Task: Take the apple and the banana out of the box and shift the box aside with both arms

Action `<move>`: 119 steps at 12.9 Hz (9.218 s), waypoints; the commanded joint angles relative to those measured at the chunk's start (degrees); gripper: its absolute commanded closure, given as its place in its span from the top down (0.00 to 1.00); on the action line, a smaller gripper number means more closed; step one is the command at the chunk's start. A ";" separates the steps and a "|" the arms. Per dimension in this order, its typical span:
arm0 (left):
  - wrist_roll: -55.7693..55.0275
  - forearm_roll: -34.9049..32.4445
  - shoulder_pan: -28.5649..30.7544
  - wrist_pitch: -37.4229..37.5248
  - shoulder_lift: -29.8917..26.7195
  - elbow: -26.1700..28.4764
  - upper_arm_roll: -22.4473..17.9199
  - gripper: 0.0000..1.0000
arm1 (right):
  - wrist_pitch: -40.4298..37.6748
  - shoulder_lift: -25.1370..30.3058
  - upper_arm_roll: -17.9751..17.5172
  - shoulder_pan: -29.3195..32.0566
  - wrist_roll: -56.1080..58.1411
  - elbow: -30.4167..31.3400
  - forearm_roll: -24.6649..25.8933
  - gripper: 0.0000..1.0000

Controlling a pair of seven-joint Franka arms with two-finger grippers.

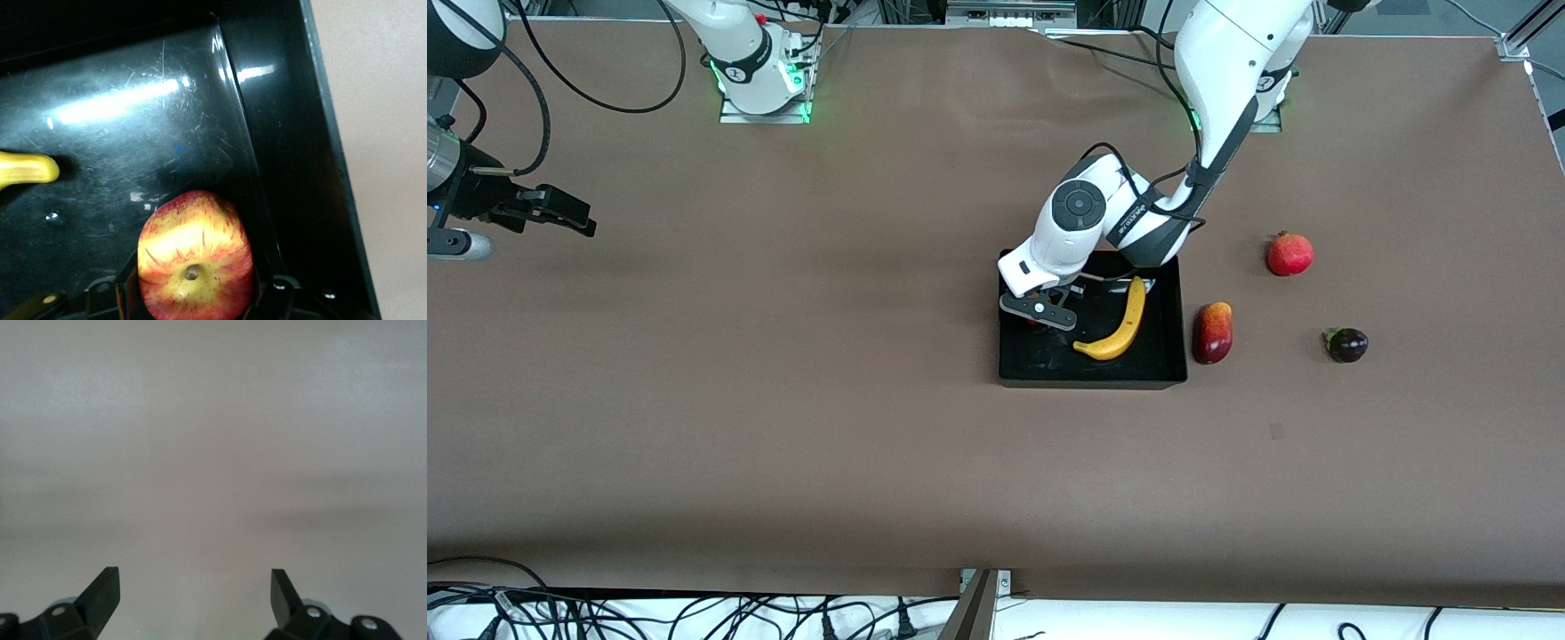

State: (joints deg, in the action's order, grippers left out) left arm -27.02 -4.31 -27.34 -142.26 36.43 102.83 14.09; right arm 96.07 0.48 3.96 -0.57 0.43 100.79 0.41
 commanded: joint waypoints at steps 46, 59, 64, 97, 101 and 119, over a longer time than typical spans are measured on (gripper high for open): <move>26.67 3.46 18.99 6.75 -17.73 15.65 7.17 1.00 | -0.71 0.67 -1.24 0.83 -0.17 -0.68 -0.59 1.00; 26.84 -1.67 15.92 -0.65 -8.66 13.01 3.05 1.00 | -0.18 0.31 -1.33 0.83 0.53 -1.82 0.38 1.00; 26.67 -7.38 13.37 -4.86 -4.89 12.92 1.29 1.00 | 0.08 0.23 -1.68 -0.48 -0.34 -2.00 4.51 1.00; 62.94 0.35 33.22 9.56 -9.48 5.64 -5.30 0.00 | 6.06 -1.62 0.87 -1.46 -1.83 -0.07 -0.94 1.00; 64.82 0.09 33.93 4.29 -3.13 5.27 -6.89 0.00 | 8.18 -3.11 0.61 -1.54 -1.49 -0.42 -0.77 1.00; 40.83 2.90 31.29 53.65 -43.37 -4.55 -7.68 1.00 | -0.44 0.93 1.84 -1.37 -1.66 -1.12 -0.41 1.00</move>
State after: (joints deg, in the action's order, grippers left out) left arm 15.98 -2.39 4.14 -92.20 -7.41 102.18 6.67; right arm 96.90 0.56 5.65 -1.78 -0.47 99.93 -0.61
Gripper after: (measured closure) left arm 0.000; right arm 0.000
